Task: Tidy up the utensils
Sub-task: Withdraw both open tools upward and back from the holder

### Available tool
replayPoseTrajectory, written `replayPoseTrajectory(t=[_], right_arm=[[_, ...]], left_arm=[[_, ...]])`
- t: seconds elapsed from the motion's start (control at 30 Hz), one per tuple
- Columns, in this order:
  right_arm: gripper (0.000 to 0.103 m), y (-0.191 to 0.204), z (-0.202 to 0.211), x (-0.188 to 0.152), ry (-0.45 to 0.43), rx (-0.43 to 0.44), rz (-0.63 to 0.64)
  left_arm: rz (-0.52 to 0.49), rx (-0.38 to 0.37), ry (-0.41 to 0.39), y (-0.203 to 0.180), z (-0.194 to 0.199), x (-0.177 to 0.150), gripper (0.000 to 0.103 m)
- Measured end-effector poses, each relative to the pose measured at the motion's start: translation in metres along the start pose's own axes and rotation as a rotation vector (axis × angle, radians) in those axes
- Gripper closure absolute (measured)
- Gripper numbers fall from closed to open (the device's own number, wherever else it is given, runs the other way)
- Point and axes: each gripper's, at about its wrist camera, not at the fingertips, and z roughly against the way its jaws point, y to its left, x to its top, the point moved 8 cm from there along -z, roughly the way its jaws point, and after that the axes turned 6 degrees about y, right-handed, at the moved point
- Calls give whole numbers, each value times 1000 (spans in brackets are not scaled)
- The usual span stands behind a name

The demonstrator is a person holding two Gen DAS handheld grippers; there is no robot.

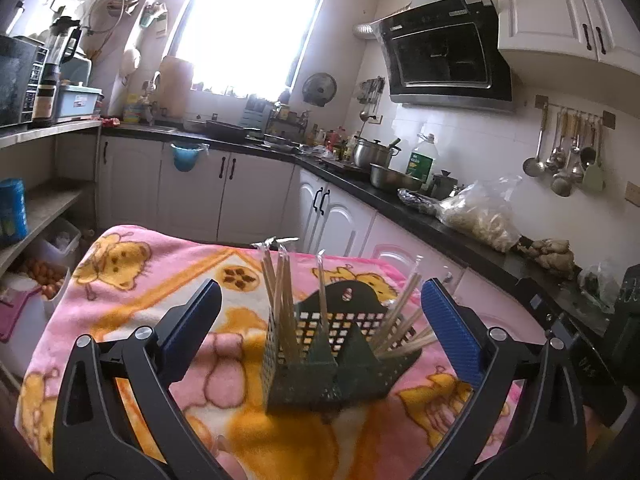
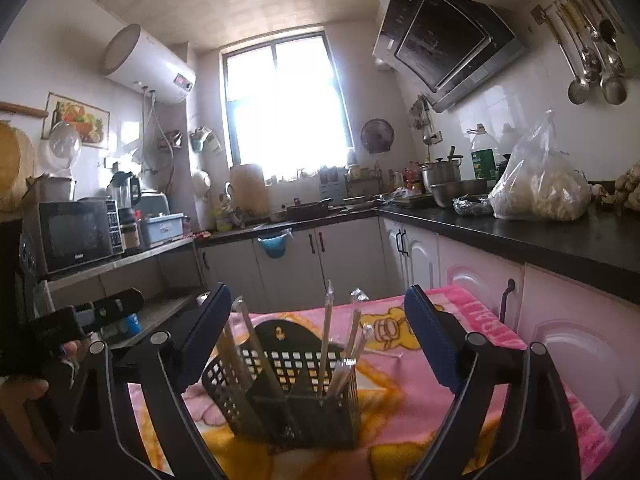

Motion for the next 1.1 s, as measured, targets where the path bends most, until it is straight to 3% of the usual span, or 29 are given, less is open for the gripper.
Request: replayPoseTrajectory(t=[0.5,1.1], right_arm=[[10,6,62,-27,24,2,41],[8,24,108,-80,86,-40,108]], left_arm=[[6,5,14,-4,51,-42,12],[-17,34,124,-7,76,-107,11]])
